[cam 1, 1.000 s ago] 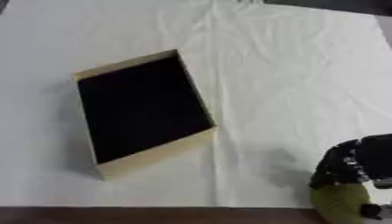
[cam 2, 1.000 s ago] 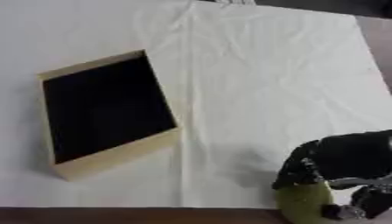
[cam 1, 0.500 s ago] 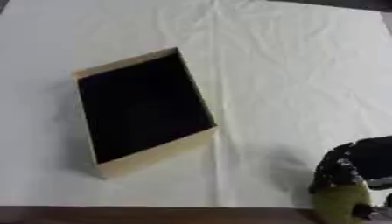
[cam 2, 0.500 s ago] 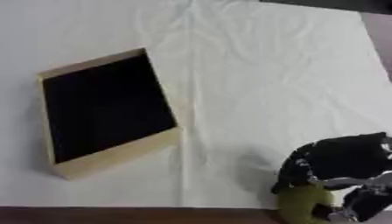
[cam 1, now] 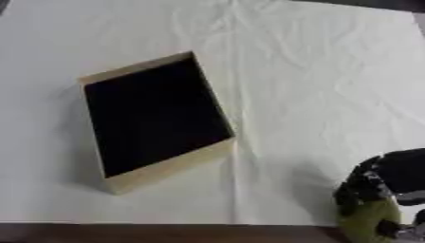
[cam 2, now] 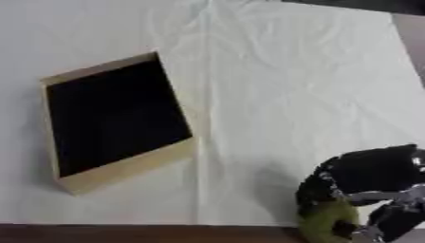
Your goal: Pick up objects on the table and place them in the box.
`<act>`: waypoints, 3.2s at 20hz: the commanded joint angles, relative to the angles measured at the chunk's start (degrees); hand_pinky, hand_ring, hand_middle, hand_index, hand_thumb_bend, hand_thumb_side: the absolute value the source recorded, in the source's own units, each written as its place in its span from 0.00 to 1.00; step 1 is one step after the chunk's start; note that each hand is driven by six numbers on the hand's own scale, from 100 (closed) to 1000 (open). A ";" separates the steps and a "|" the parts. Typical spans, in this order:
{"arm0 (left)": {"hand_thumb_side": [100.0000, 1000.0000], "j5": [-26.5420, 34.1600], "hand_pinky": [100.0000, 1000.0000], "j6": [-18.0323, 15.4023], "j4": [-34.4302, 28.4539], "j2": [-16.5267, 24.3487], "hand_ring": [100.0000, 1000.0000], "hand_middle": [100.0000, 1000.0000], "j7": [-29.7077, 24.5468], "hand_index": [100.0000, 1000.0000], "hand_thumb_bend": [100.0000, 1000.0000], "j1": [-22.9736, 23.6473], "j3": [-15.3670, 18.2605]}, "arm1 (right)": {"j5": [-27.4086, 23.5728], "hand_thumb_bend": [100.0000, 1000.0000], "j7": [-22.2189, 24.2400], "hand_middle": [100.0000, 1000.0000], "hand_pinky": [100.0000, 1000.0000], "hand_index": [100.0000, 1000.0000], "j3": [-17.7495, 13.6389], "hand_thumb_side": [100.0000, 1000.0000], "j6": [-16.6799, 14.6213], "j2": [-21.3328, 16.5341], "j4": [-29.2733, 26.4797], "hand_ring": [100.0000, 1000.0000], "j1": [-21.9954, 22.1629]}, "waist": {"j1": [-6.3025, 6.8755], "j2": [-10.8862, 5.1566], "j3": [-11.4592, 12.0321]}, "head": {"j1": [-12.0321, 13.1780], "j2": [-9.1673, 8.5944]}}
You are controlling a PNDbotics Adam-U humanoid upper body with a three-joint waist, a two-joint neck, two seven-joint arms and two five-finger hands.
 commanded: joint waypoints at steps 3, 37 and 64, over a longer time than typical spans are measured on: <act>0.73 -0.27 0.50 0.05 -0.85 0.93 0.65 0.65 0.38 0.67 0.88 -0.53 0.72 | -2.13 0.00 -0.40 0.51 0.72 0.75 -0.79 0.00 -0.60 -0.99 -0.83 0.69 -0.58 | 0.90 -0.16 -0.07 | 0.27 -0.50; 0.73 -0.38 0.49 0.06 -0.85 1.05 0.63 0.63 1.09 0.67 0.87 -0.38 1.09 | -6.03 0.00 -17.05 0.22 0.57 0.34 -2.92 0.00 -2.60 -1.57 -0.83 0.47 -0.08 | 0.69 -0.70 -0.55 | 0.74 -0.24; 0.73 -0.44 0.49 0.02 -0.85 1.05 0.63 0.63 1.21 0.67 0.87 -0.12 1.10 | 2.96 0.00 -31.62 0.24 0.59 0.35 -7.14 0.00 -6.07 1.59 -0.83 0.48 -13.72 | 0.73 -1.63 -0.27 | 0.45 -0.23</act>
